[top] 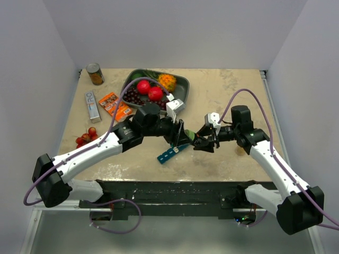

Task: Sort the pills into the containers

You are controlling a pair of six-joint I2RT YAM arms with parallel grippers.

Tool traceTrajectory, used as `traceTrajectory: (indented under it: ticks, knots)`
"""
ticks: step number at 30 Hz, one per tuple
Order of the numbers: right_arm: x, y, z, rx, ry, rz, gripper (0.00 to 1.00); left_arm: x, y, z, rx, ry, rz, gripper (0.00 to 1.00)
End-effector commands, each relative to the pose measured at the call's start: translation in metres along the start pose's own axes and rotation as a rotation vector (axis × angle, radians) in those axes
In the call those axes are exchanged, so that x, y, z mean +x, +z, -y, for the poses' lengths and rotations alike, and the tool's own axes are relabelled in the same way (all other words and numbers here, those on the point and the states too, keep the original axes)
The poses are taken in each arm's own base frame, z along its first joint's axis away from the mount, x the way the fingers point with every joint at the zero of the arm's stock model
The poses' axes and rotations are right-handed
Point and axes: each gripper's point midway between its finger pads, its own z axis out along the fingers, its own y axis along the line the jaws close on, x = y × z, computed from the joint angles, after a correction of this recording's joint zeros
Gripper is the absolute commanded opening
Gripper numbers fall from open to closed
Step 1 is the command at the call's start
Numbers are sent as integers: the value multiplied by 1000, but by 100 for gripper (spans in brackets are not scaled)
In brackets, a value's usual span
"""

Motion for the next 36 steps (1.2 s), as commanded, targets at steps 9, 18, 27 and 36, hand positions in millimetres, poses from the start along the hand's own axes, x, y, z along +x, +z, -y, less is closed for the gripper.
traceTrajectory:
  ticks: [9,18,27,36]
  knots:
    - [-12,0,-1,-16,-50,38,0,7,6,12,342,1098,100,0]
    - [-13,-1,-1,-14,-56,37,0,-42,-11,20,322,922,299,99]
    - [-13,-1,0,-9,-59,33,0,-58,-56,22,202,310,428,100]
    - [-10,0,3,-2,-50,26,0,-39,-43,12,70,-266,253,100]
